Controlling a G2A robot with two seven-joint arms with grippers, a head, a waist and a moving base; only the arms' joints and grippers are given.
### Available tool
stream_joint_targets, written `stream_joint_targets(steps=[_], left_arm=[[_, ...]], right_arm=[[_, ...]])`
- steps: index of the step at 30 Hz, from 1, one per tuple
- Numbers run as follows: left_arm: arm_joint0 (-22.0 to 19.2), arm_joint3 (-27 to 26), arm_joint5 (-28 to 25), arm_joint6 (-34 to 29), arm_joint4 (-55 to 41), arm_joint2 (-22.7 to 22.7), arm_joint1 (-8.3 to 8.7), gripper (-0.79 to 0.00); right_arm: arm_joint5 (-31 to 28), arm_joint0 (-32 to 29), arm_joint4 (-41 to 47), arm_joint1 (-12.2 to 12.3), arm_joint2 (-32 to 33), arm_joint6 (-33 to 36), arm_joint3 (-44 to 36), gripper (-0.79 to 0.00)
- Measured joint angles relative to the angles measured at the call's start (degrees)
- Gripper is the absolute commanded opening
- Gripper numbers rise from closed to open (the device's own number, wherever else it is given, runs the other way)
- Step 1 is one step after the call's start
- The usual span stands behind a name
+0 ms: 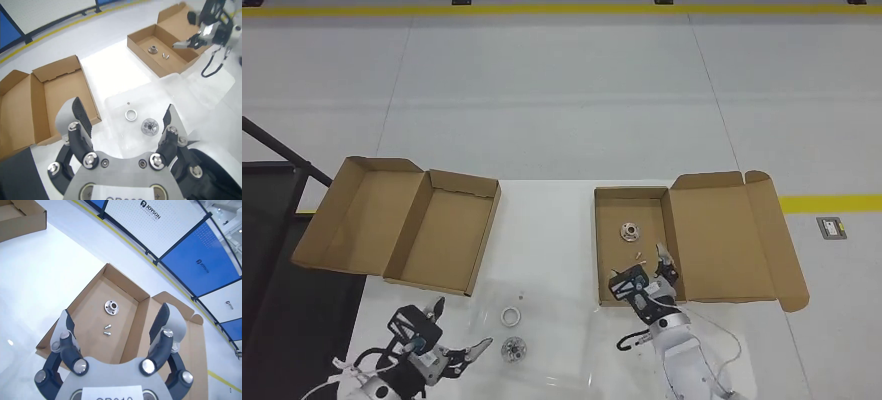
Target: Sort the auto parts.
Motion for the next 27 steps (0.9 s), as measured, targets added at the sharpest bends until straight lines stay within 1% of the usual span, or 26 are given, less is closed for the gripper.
stream_joint_targets(steps=[1, 4, 6, 7, 16, 18, 19, 21, 24, 25, 26, 27], left_arm=[[-1.74, -0.56, 0.95, -3.25, 2.18, 2.33, 0.02, 0.000], [-6.16, -0.35, 1.22, -9.22, 7.63, 9.08, -0.02, 0.000], [-8.24, 0.07, 1.38, -11.30, 9.66, 12.41, -0.09, 0.000], [-8.45, 0.13, 1.43, -11.49, 9.89, 13.04, -0.10, 0.000], [-8.19, 0.26, 1.32, -11.43, 9.87, 12.52, -0.08, 0.000], [-8.48, 0.83, 0.80, -13.33, 11.72, 13.52, -0.02, 0.000], [-9.28, 1.12, 0.27, -15.48, 13.41, 14.90, -0.01, 0.000], [-11.49, 2.25, -0.50, -19.21, 14.86, 17.41, -0.10, 0.000], [-17.60, 6.43, -1.83, -26.47, 11.78, 21.56, -0.54, 0.000], [-20.60, 8.53, -1.80, -29.67, 9.78, 22.99, -0.79, 0.000], [-22.86, 10.14, -1.48, -31.86, 8.28, 23.98, -0.99, -0.043], [-25.03, 11.77, -1.17, -33.87, 6.89, 24.92, -1.19, -0.234]], right_arm=[[0.71, -2.53, -1.98, 0.24, 0.55, -0.43, -2.16, 0.000], [1.78, -8.27, -5.94, 0.70, 1.65, -1.65, -6.31, 0.000], [1.77, -9.43, -6.47, 0.77, 1.81, -1.79, -6.82, 0.000], [1.75, -9.21, -6.42, 0.76, 1.82, -1.79, -6.77, 0.000], [1.73, -8.99, -6.31, 0.75, 1.78, -1.75, -6.66, 0.000], [1.73, -9.00, -6.31, 0.75, 1.78, -1.75, -6.66, 0.000], [1.73, -9.00, -6.31, 0.75, 1.78, -1.75, -6.66, 0.000], [1.73, -9.00, -6.31, 0.75, 1.78, -1.75, -6.66, 0.000], [1.73, -9.00, -6.31, 0.75, 1.78, -1.75, -6.66, 0.000], [1.73, -9.00, -6.31, 0.75, 1.78, -1.75, -6.66, 0.000], [1.73, -9.00, -6.31, 0.75, 1.78, -1.75, -6.66, 0.000], [1.73, -9.00, -6.31, 0.75, 1.78, -1.75, -6.66, 0.000]])
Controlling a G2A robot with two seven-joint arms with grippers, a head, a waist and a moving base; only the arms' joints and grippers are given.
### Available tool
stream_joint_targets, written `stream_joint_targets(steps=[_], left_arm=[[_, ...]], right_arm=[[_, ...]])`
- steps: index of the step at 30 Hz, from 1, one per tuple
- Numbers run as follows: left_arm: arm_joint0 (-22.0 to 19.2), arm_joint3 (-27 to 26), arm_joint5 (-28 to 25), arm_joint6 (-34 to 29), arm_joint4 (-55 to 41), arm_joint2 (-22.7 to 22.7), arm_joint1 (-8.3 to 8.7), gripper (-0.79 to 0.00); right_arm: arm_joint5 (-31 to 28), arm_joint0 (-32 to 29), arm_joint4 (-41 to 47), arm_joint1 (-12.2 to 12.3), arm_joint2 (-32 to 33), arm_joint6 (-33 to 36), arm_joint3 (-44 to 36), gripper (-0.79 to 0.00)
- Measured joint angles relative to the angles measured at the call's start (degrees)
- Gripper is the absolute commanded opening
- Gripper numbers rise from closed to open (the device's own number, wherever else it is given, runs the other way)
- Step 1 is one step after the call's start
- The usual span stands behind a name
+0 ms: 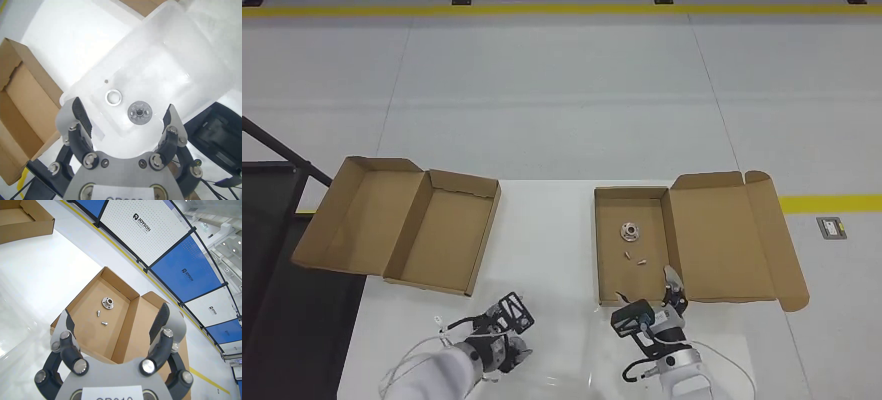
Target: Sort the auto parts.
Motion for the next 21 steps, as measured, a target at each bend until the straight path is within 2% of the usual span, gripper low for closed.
stream_joint_targets(steps=[1, 2, 5, 8, 10, 12, 15, 21], left_arm=[[-2.72, 2.14, 0.49, -2.29, -1.75, 1.13, -0.26, -0.314], [-4.61, 3.68, 0.99, -3.62, -2.86, 1.81, -0.44, -0.332], [-9.75, 8.41, 2.61, -5.91, -5.53, 3.50, -0.94, -0.342], [-13.42, 12.44, 2.97, -6.87, -7.38, 4.42, -1.23, -0.283], [-15.13, 14.62, 2.99, -7.44, -7.85, 4.99, -1.34, -0.314], [-16.17, 16.22, 2.81, -8.03, -8.14, 5.42, -1.39, -0.348], [-17.19, 18.43, 2.45, -9.13, -8.43, 5.92, -1.40, -0.354], [-16.95, 20.37, 2.50, -8.19, -7.77, 5.57, -1.15, -0.400]], right_arm=[[0.00, 0.00, 0.00, 0.00, 0.00, 0.00, 0.00, 0.000], [0.00, 0.00, 0.00, 0.00, 0.00, 0.00, 0.00, 0.000], [0.00, 0.00, 0.00, 0.00, 0.00, 0.00, 0.00, 0.000], [0.00, 0.00, 0.00, 0.00, 0.00, 0.00, 0.00, 0.000], [0.00, 0.00, 0.00, 0.00, 0.00, 0.00, 0.00, 0.000], [0.00, 0.00, 0.00, 0.00, 0.00, 0.00, 0.00, 0.000], [0.00, 0.00, 0.00, 0.00, 0.00, 0.00, 0.00, 0.000], [0.00, 0.00, 0.00, 0.00, 0.00, 0.00, 0.00, 0.000]])
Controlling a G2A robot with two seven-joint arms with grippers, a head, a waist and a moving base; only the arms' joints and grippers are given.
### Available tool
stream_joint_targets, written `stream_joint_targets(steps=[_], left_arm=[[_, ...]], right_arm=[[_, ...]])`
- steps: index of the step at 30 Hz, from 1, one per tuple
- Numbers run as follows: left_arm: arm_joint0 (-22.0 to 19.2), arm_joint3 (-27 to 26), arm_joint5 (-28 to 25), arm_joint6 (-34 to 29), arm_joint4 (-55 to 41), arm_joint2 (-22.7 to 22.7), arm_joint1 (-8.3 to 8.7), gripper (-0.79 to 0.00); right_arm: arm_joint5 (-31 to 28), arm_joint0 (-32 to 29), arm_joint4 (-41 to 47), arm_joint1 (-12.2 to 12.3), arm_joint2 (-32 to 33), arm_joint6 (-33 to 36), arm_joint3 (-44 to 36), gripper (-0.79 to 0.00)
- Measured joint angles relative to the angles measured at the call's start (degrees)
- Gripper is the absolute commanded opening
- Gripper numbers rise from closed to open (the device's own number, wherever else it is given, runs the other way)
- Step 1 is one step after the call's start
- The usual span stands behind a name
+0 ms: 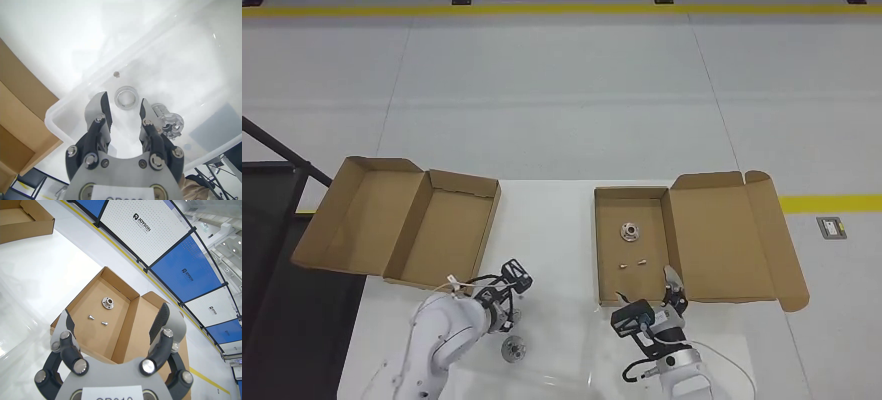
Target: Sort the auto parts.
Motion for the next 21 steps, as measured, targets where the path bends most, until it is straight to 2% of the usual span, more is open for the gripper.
stream_joint_targets(steps=[5, 7, 11, 21], left_arm=[[0.81, 0.60, -0.70, 1.01, 1.43, -0.03, 0.29, -0.409], [0.83, 0.87, -0.31, 1.64, 3.60, 0.45, 0.35, -0.446], [1.18, 1.93, 0.97, 4.39, 6.76, 1.76, 0.27, -0.434], [-0.52, 6.21, 3.20, 7.27, 10.17, 4.81, -0.30, -0.459]], right_arm=[[0.00, 0.00, 0.00, 0.00, 0.00, 0.00, 0.00, 0.000], [0.00, 0.00, 0.00, 0.00, 0.00, 0.00, 0.00, 0.000], [0.00, 0.00, 0.00, 0.00, 0.00, 0.00, 0.00, 0.000], [0.00, 0.00, 0.00, 0.00, 0.00, 0.00, 0.00, 0.000]])
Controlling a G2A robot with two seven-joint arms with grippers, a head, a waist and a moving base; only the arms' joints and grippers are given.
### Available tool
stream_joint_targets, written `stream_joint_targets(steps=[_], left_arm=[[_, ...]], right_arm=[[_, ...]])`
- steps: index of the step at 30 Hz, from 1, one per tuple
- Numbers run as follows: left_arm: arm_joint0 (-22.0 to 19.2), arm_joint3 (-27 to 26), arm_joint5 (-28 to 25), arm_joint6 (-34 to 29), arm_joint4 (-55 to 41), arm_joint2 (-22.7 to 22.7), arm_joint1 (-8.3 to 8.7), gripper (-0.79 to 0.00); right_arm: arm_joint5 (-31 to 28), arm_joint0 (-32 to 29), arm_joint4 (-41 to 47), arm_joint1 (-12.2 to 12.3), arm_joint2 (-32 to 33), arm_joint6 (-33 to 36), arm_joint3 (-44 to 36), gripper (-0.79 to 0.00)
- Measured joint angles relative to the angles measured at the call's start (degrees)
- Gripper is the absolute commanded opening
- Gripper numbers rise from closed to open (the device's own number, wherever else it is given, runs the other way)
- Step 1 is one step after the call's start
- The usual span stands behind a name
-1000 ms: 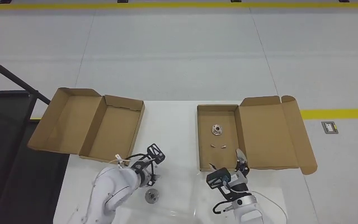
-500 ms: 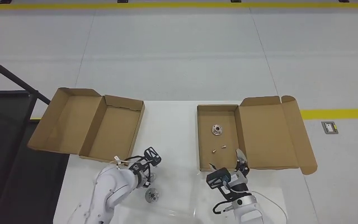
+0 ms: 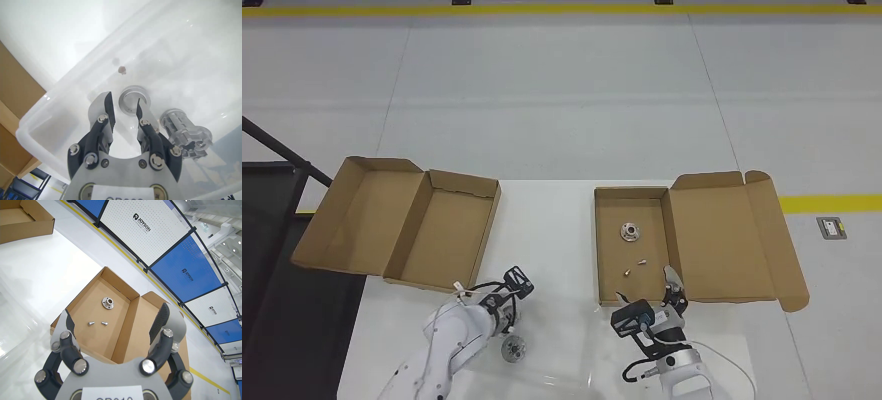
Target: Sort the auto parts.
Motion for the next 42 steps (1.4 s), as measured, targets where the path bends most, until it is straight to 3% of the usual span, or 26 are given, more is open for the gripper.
stream_joint_targets(steps=[3, 8, 12, 14, 15, 24, 33, 42], left_arm=[[-0.47, 1.23, 0.42, 0.37, 0.59, 0.99, -0.23, -0.468], [-1.20, 2.39, 0.49, 0.04, 0.71, 2.06, -0.53, -0.582], [-1.29, 2.39, -0.14, -0.34, -0.10, 2.17, -0.62, -0.594], [-1.30, 2.34, -0.39, -0.72, -0.31, 2.11, -0.62, -0.686], [-1.30, 2.34, -0.42, -0.85, -0.35, 2.10, -0.63, -0.785], [-0.88, 0.87, 0.47, -0.38, -0.56, 1.27, -0.62, -0.785], [6.15, -14.31, -0.97, 2.18, -4.47, -6.64, 0.87, -0.785], [17.71, -31.18, -1.59, 6.97, -11.53, -21.57, 2.55, -0.785]], right_arm=[[0.00, 0.00, 0.00, 0.00, 0.00, 0.00, 0.00, 0.000], [0.00, 0.00, 0.00, 0.00, 0.00, 0.00, 0.00, 0.000], [0.00, 0.00, 0.00, 0.00, 0.00, 0.00, 0.00, 0.000], [0.00, 0.00, 0.00, 0.00, 0.00, 0.00, 0.00, 0.000], [0.00, 0.00, 0.00, 0.00, 0.00, 0.00, 0.00, 0.000], [0.00, 0.00, 0.00, 0.00, 0.00, 0.00, 0.00, 0.000], [0.00, 0.00, 0.00, 0.00, 0.00, 0.00, 0.00, 0.000], [0.00, 0.00, 0.00, 0.00, 0.00, 0.00, 0.00, 0.000]])
